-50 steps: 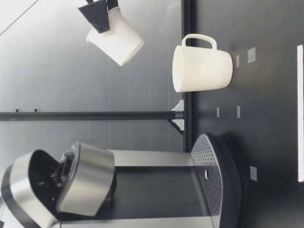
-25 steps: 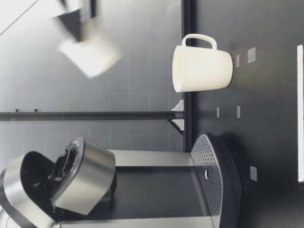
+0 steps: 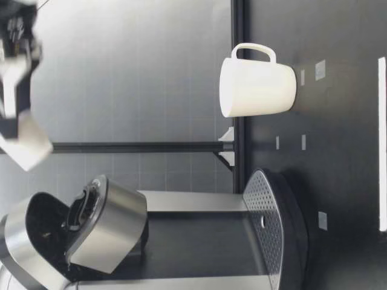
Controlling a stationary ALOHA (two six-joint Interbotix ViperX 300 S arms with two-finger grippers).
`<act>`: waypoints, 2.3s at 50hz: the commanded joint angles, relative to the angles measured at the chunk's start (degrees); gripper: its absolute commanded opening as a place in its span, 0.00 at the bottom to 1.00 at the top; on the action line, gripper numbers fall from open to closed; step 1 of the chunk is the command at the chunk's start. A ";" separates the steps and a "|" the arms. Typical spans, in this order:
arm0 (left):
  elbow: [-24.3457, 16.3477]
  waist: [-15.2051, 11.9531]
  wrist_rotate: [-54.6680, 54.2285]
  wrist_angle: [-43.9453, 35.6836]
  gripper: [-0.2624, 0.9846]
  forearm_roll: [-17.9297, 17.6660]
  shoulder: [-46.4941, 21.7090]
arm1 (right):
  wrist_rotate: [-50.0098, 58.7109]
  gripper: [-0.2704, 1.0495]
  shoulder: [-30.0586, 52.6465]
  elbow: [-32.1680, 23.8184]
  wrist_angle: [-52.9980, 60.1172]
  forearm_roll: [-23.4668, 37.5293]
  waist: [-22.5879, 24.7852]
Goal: Place the coffee capsule inside the capsule container, then place the cup onto the center of the cup tray.
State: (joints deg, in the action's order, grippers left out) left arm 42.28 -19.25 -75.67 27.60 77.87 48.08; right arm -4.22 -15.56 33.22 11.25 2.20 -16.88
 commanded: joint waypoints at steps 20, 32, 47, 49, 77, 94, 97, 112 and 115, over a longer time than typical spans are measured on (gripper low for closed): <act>0.18 -0.18 0.09 -0.18 0.25 0.26 0.44 | -2.72 0.54 5.98 -11.60 -6.06 0.18 -2.02; 0.62 -0.18 0.09 -0.18 0.25 0.26 0.26 | -3.43 0.54 8.17 -13.36 -7.82 0.35 -2.90; 0.53 -0.18 0.18 -0.18 0.25 0.26 0.26 | -4.75 0.54 10.63 -15.73 -8.79 0.35 -2.99; 0.62 -0.18 0.18 -0.18 0.25 0.26 0.26 | -4.75 0.54 10.99 -16.00 -9.23 0.35 -2.99; 0.79 -0.18 0.26 0.18 0.25 0.26 0.26 | -4.92 0.54 14.06 -18.02 -10.55 0.79 -3.25; 0.88 -0.18 0.44 0.26 0.25 0.26 0.18 | -4.92 0.54 15.56 -19.60 -11.87 0.97 -3.52; 0.88 -0.26 0.44 0.26 0.25 0.26 0.18 | -4.83 0.54 16.00 -20.04 -12.22 0.97 -3.69; 1.14 -0.18 0.44 0.35 0.25 0.26 0.18 | -5.10 0.74 16.79 -20.92 -13.10 2.55 -3.96; 1.14 -0.18 0.44 0.35 0.25 0.26 0.18 | -5.19 0.76 16.70 -20.92 -13.01 2.81 -3.96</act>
State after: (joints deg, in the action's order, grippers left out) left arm 44.12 -19.34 -75.32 28.04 77.87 48.43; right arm -9.32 2.02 13.89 -2.02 4.75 -20.30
